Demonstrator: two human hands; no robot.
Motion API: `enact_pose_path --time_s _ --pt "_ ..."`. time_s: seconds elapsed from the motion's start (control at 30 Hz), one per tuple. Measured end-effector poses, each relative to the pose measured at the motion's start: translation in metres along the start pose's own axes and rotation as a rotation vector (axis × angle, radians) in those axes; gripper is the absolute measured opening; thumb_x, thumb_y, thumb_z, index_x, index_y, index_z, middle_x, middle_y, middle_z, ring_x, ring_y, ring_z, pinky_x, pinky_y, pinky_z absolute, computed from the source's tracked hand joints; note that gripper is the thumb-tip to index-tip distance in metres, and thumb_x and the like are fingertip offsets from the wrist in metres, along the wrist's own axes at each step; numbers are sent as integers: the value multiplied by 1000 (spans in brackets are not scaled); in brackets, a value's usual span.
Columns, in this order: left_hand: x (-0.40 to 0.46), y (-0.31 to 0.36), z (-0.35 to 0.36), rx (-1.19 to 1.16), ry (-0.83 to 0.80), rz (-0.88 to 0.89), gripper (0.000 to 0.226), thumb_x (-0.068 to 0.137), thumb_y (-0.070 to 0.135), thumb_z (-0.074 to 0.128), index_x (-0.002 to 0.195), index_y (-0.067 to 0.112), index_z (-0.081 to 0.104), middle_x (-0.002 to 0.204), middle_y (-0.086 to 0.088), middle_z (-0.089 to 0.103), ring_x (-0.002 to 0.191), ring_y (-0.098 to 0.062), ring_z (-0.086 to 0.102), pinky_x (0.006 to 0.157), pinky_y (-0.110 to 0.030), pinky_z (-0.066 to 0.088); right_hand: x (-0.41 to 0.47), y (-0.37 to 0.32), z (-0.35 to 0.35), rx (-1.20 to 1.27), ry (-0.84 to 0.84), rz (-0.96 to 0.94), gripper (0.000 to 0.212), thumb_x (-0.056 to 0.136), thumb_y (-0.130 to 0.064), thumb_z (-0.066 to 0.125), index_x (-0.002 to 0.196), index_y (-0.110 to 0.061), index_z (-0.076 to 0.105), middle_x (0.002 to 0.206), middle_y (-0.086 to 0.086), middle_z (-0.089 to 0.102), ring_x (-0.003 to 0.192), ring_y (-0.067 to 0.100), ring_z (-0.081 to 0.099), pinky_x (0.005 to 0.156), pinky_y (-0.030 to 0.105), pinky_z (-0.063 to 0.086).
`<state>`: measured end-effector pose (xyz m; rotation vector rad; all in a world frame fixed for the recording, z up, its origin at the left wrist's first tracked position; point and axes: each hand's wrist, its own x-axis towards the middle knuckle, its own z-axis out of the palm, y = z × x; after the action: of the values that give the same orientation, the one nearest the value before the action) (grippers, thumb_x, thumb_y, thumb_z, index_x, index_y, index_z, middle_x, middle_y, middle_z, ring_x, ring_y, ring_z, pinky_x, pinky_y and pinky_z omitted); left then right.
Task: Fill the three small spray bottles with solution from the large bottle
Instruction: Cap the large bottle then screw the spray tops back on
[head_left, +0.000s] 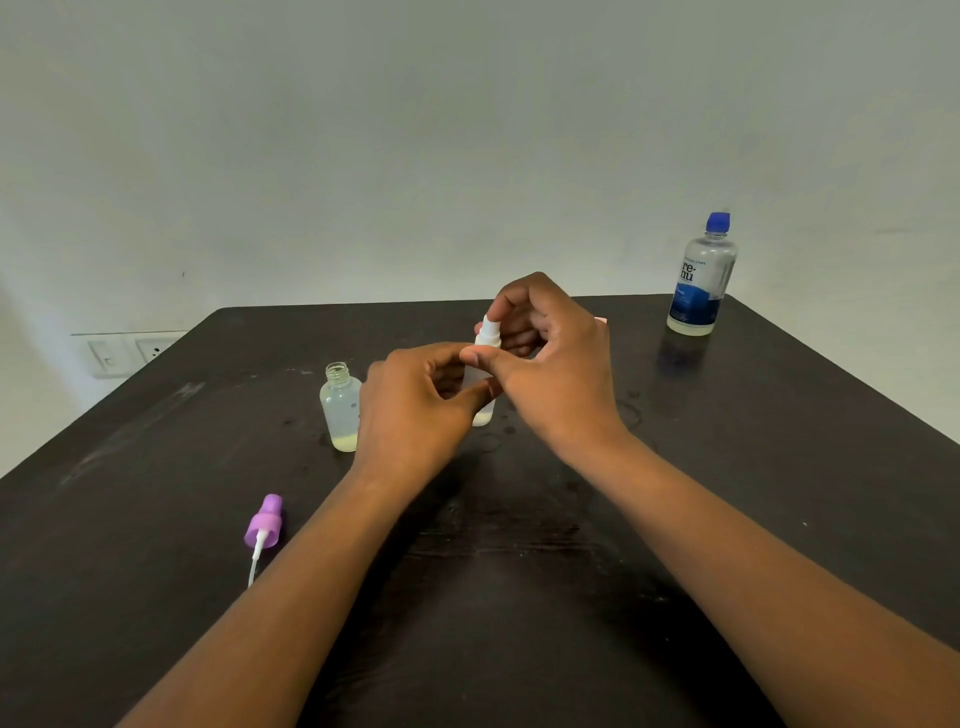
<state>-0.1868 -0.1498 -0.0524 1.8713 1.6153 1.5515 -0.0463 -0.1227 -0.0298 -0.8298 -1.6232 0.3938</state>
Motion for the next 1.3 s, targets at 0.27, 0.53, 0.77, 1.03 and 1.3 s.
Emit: enact_pose_path --time_s 0.27,0.53,0.77,1.03,1.3 --pt "2 -5 5 34 -78 16 22 94 13 75 114 23 79 93 5 79 91 -18 76 82 -52 62 -5 0 1 -41 -49 -93 28 87 -4 78 107 -9 59 104 -6 71 99 8 67 89 21 54" --pt "2 -1 2 -40 -76 -4 24 96 21 77 119 28 79 97 8 81 94 -13 76 88 -51 62 0 2 1 185 -103 62 35 88 14 66 110 -14 69 106 -1 78 103 13 75 94 39 61" --pt "2 2 1 -34 -77 0 36 95 22 79 130 23 75 108 10 80 102 -8 75 95 -46 62 0 -1 2 167 -44 55 33 84 12 74 102 -16 75 99 -4 79 94 10 75 86 29 62" --pt "0 -2 3 10 -52 24 29 95 20 77 122 30 78 103 12 81 97 -8 76 89 -47 62 1 2 1 111 -42 61 33 86 0 79 113 -18 75 103 -6 77 99 9 73 92 34 60" --pt "6 -9 5 -83 -149 -19 17 100 17 70 114 25 75 98 -8 77 98 -33 73 87 -61 57 2 7 3 200 -217 121 47 96 9 61 126 -26 68 118 -5 76 120 5 68 104 38 57"
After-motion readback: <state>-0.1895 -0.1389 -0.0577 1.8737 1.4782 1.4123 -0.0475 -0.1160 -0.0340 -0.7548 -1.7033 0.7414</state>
